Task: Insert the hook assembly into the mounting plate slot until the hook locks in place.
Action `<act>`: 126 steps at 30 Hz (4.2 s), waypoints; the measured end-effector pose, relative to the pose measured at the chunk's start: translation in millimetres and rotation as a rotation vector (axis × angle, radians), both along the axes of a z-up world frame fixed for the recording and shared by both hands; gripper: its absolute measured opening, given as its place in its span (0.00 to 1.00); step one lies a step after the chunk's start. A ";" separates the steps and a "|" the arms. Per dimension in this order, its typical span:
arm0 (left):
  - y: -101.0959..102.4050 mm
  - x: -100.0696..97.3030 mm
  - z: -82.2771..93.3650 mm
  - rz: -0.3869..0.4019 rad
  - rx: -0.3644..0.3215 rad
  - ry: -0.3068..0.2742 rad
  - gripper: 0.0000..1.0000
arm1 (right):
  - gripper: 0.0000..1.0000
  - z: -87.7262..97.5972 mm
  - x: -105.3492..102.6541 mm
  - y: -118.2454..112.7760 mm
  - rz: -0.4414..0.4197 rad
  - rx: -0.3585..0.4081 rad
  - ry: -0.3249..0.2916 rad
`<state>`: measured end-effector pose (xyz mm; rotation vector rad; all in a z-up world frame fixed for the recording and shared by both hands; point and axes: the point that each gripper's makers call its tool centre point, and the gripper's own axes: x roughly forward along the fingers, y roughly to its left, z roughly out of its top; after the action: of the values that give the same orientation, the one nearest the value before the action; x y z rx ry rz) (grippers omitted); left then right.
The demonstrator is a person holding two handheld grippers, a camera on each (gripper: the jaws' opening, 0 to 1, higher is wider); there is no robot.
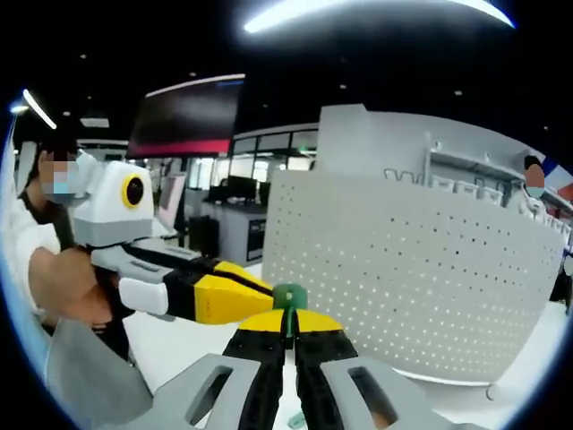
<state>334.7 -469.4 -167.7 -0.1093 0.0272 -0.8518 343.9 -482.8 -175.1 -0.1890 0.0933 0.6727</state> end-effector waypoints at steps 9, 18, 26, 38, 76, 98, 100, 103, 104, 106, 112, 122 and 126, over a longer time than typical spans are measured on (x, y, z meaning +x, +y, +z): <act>7.4 8.0 -18.4 -0.011 0.065 0.001 0.08 | 0.00 3.5 0.9 -1.6 -0.024 0.039 0.028; -4.3 7.4 -23.1 -0.051 0.100 -0.027 0.05 | 0.00 -0.1 -0.7 2.3 -0.019 0.023 0.047; -2.8 6.8 -24.8 -0.063 0.008 0.084 0.02 | 0.00 -1.2 -0.2 5.3 -0.015 0.016 0.049; -1.3 6.7 -25.2 -0.089 -0.130 0.219 0.01 | 0.01 0.8 0.8 9.0 -0.018 -0.033 0.007; 33.8 5.5 0.2 0.023 -0.006 -0.051 0.33 | 0.00 26.0 26.0 -15.5 -0.133 0.043 -0.117; 59.5 9.8 -11.9 0.073 0.035 -0.019 0.42 | 0.00 77.7 90.1 -56.9 -0.270 0.101 -0.280; 58.9 10.2 -12.9 0.071 0.043 -0.018 0.43 | 0.00 83.9 97.8 -61.3 -0.284 0.105 -0.302; 58.8 10.6 -12.3 0.072 0.044 -0.019 0.44 | 0.00 89.3 115.2 -68.4 -0.311 0.099 -0.322; 58.9 10.6 -12.1 0.071 0.045 -0.021 0.44 | 0.00 90.6 119.0 -69.8 -0.317 0.102 -0.323; 59.4 10.7 -12.9 0.070 0.049 -0.018 0.45 | 0.00 94.8 127.9 -74.3 -0.337 0.104 -0.341; 62.9 13.0 -15.0 0.080 0.050 -0.005 0.45 | 0.00 96.6 150.7 -80.2 -0.364 0.101 -0.362; 64.0 14.6 -17.1 0.088 0.050 0.005 0.45 | 0.00 98.7 184.9 -77.6 -0.382 0.127 -0.376; 65.4 15.9 -19.7 0.091 0.049 0.012 0.44 | 0.00 94.5 197.8 -81.9 -0.396 0.157 -0.351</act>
<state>350.6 -403.9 -187.3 -0.0693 0.0544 -0.7592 541.7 -564.7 -80.6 -0.1297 -0.2536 0.2434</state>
